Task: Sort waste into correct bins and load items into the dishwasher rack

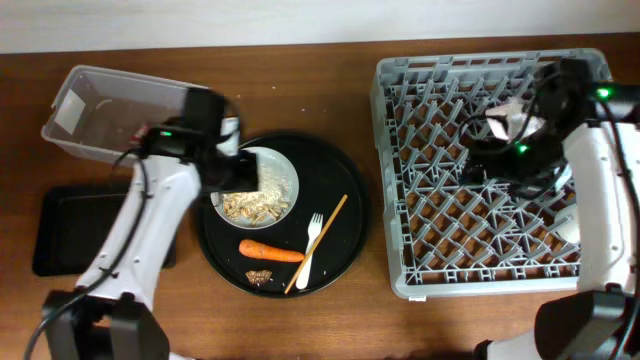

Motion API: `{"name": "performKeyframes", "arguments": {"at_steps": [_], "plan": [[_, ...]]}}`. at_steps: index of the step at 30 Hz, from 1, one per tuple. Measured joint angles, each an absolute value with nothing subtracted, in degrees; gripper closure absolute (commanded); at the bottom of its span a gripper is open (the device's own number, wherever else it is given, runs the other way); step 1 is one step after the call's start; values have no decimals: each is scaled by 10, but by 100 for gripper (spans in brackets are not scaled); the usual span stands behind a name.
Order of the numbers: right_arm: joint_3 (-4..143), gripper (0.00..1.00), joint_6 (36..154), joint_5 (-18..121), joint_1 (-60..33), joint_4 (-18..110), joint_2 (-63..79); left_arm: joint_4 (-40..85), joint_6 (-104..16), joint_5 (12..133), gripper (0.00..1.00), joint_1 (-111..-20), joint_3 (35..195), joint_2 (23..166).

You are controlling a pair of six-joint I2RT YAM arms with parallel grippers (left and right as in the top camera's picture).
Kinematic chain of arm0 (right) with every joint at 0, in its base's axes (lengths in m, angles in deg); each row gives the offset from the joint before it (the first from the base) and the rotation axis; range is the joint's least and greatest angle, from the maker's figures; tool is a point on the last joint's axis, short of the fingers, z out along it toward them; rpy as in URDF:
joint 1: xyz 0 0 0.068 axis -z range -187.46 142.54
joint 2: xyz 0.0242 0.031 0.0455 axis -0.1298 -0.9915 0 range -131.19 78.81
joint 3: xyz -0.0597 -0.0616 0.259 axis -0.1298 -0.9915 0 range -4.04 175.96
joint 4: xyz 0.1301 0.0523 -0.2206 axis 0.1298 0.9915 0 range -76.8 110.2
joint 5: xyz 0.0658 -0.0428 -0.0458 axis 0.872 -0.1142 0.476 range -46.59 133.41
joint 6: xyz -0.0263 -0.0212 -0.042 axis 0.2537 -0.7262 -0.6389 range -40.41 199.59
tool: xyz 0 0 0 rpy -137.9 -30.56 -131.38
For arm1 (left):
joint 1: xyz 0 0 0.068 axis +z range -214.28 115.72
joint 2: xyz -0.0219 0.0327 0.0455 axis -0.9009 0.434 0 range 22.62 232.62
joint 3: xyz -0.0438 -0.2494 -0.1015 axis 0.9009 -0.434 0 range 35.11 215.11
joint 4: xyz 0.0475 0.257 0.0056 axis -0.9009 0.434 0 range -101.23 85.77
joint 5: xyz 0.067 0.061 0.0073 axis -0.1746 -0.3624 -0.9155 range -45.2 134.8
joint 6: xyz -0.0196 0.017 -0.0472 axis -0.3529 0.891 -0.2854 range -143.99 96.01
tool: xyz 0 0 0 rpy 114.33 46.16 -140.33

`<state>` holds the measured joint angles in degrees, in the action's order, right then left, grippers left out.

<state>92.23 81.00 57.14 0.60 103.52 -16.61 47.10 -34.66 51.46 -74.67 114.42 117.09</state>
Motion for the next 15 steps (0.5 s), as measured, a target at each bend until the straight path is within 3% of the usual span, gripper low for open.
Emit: {"name": "performKeyframes", "arguments": {"at_steps": [4, 8, 11, 13, 15], "plan": [[799, 10, 817, 559, 4, 1016, -124, 381, -345, 520, 31, -863, 1145, 1226], [721, 10, 822, 551, 4, 988, -52, 348, -345, 516, 41, -872, 1145, 1317], [719, 10, 822, 550, 4, 986, -52, 342, -345, 517, 41, -876, 1145, 1356], [719, 10, 822, 550, 4, 985, -52, 331, -345, 517, 48, -888, 1145, 1376], [718, 10, 822, 550, 4, 984, -52, 328, -344, 514, 60, -899, 1145, 1385]]}}
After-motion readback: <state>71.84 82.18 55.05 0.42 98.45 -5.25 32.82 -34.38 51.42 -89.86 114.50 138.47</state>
